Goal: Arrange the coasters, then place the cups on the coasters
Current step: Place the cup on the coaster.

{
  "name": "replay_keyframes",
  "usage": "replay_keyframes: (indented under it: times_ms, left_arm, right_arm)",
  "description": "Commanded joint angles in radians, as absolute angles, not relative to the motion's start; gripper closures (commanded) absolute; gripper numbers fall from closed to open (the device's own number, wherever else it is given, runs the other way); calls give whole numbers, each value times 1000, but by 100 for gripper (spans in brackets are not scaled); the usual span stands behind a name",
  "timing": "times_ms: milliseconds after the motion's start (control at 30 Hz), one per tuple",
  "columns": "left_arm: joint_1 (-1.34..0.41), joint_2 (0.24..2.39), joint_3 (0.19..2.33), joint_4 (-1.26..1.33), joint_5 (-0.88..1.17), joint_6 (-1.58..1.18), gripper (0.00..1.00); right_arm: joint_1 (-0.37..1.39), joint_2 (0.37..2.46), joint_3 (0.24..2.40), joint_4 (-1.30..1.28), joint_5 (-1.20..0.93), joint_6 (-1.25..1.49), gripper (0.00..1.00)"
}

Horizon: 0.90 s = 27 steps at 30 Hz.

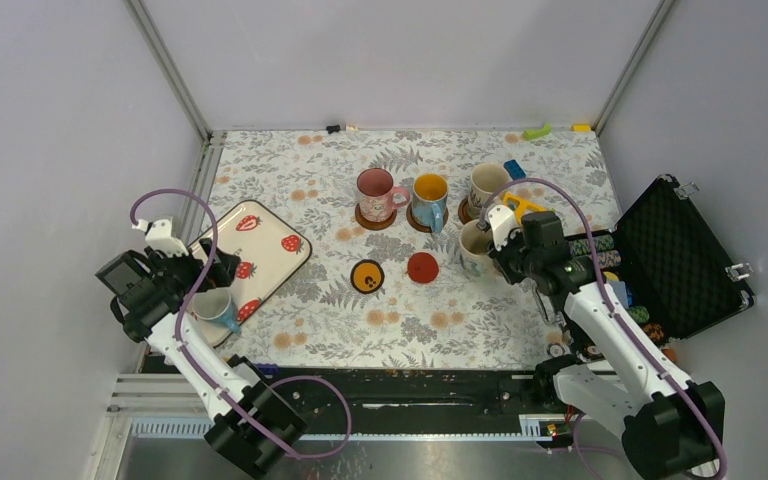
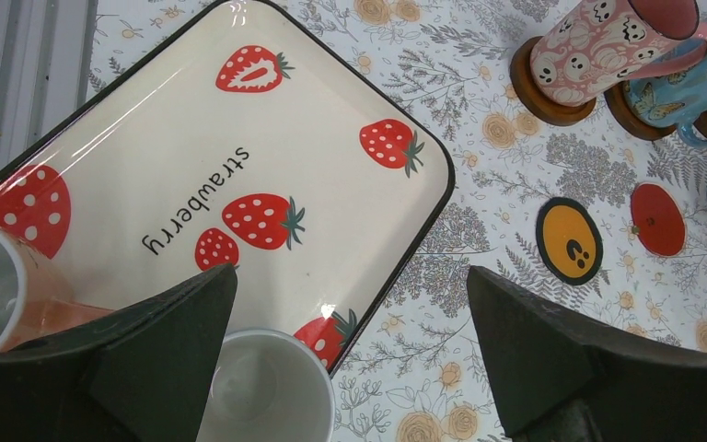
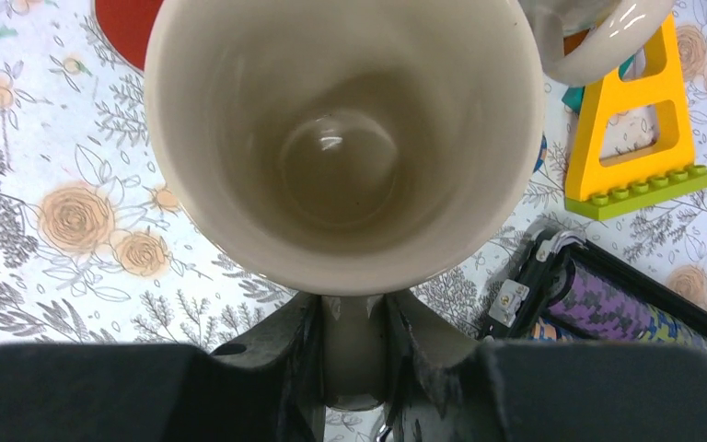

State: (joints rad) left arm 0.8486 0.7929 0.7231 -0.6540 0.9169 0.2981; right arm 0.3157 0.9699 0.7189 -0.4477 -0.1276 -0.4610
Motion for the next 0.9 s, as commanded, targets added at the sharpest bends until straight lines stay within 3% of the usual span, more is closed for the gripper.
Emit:
replay_keyframes:
  times_ms: [0,233,867]
  left_arm:
    - [857,774,710,-610,955,314,2]
    - [858,782,713,-614,956,318,2]
    - [858,803,717,-622,976,334,2]
  right_arm:
    - [281,979,813,-280,-204,-409,100]
    - [190,1048,825,-214,-265,-371,100]
    - [175,1150,733,-130,-282,-385,100]
